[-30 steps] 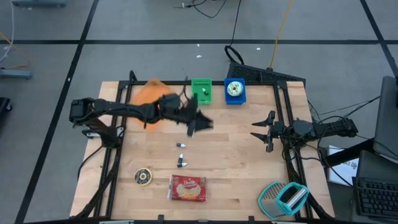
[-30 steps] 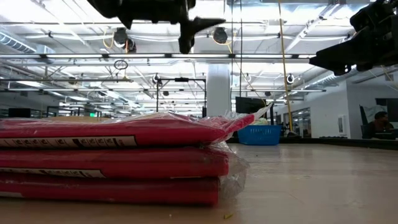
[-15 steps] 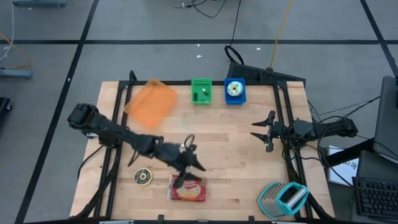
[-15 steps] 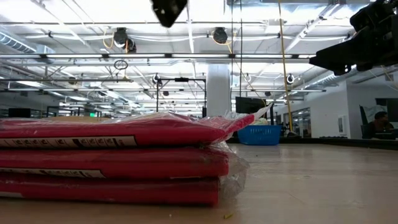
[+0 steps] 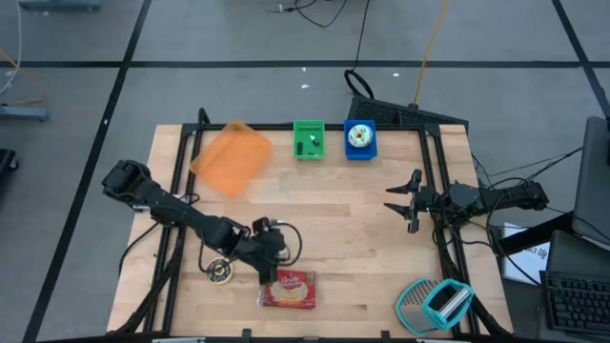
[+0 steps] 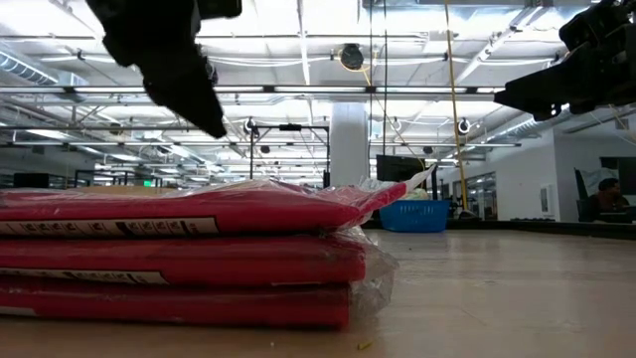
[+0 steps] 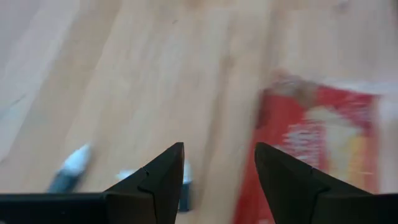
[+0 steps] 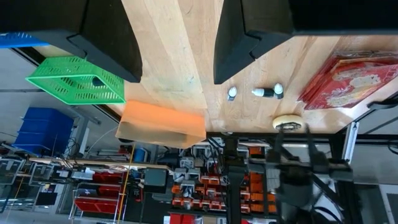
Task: Pick & Place Food Item
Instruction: Put the black food coloring bottle into the green bin
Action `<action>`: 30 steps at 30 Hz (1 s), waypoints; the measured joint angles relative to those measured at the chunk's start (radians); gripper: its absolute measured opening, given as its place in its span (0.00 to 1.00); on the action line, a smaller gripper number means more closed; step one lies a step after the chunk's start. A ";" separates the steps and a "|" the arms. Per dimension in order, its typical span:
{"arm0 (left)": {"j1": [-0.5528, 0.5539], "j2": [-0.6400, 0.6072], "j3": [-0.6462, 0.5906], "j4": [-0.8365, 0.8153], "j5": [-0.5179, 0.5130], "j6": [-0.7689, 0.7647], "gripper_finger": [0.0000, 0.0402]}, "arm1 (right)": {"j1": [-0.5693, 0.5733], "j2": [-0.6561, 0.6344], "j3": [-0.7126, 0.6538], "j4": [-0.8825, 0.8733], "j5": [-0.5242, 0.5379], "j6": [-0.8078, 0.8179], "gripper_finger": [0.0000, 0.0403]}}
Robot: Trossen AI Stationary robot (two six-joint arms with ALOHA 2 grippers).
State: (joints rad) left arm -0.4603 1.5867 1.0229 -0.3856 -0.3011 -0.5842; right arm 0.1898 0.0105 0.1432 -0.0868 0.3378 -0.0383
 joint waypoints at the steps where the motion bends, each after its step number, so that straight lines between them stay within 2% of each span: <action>1: 0.000 0.000 0.000 -0.019 -0.008 -0.013 0.49 | 0.000 0.000 0.000 0.000 0.000 0.000 0.46; 18: 0.002 0.180 0.000 -0.038 0.014 -0.007 0.49 | 0.000 0.000 0.000 0.000 0.000 0.000 0.46; 30: 0.029 0.240 0.000 -0.028 0.039 -0.030 0.49 | 0.000 0.000 0.000 0.000 0.000 0.000 0.46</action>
State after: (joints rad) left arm -0.4314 1.8267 1.0225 -0.4137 -0.2623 -0.6146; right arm 0.1897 0.0109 0.1432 -0.0872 0.3378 -0.0383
